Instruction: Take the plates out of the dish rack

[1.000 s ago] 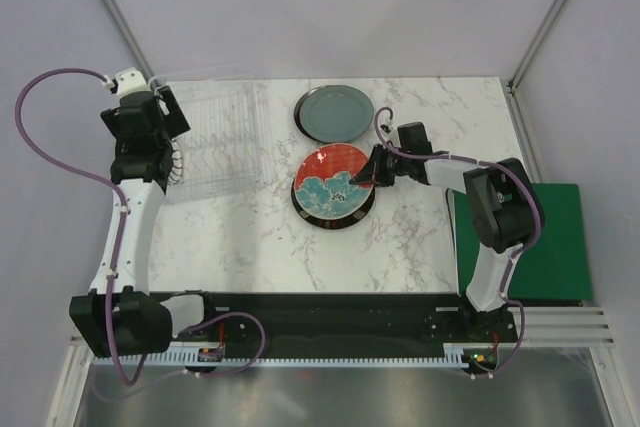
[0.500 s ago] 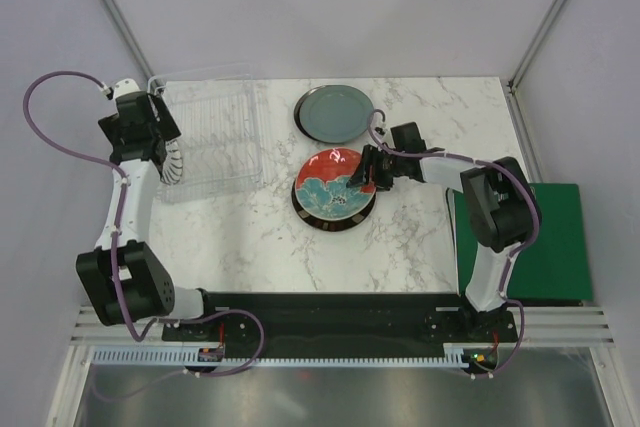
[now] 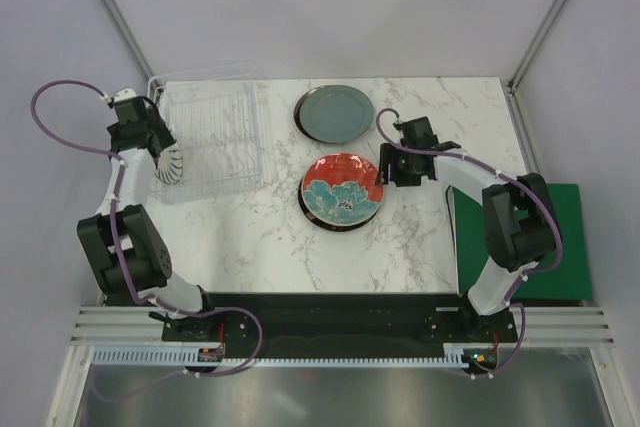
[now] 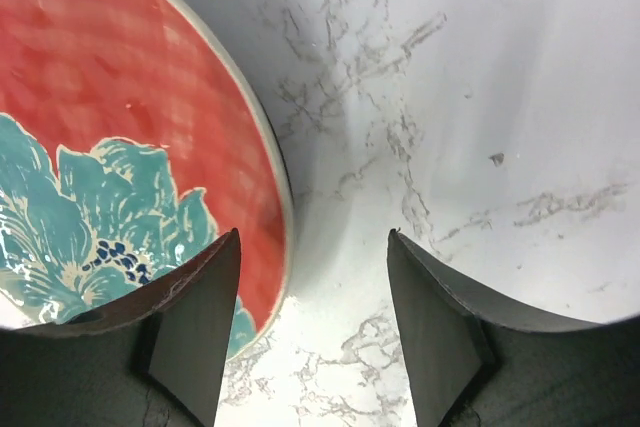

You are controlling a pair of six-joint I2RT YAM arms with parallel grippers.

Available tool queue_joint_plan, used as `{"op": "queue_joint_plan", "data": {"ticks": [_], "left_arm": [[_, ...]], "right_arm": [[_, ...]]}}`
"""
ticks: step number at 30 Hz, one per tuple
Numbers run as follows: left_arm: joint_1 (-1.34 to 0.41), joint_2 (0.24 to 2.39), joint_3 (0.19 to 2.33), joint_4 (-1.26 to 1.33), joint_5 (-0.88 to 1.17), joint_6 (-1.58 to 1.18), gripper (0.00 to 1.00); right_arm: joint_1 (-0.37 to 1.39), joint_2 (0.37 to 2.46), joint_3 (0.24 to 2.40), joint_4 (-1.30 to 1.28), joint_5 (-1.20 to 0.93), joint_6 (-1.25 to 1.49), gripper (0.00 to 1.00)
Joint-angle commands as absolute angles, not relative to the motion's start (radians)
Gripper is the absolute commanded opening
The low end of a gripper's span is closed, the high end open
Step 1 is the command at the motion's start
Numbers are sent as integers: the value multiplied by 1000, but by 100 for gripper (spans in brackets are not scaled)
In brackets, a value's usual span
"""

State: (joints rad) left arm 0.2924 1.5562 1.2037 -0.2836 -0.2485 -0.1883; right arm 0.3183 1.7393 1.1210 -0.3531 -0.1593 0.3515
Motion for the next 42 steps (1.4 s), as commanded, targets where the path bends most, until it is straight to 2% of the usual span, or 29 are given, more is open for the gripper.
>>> {"op": "queue_joint_plan", "data": {"ticks": [1, 3, 4, 7, 12, 29, 36, 42], "left_arm": [[299, 1588, 1256, -249, -207, -230, 59], [299, 1598, 1261, -250, -207, -226, 47], [299, 1600, 1264, -250, -203, -221, 30], [298, 1609, 1279, -255, -202, -213, 2], [301, 1609, 1295, -262, -187, -199, 2], [301, 1414, 1413, -291, -57, -169, 2], [301, 1315, 1491, -354, -8, -193, 2], [299, 1241, 1447, -399, 257, -319, 2]], "right_arm": [[319, 1703, 1155, -416, -117, 305, 67], [321, 1691, 1152, -417, -115, 304, 68], [321, 1678, 1152, -419, -118, 305, 68], [321, 1664, 1154, -422, -127, 308, 70], [321, 1654, 1149, -431, -117, 318, 70], [324, 1592, 1198, -437, -143, 324, 73], [325, 1583, 1236, -394, -302, 311, 73], [327, 1586, 1235, -164, -595, 458, 75]]}}
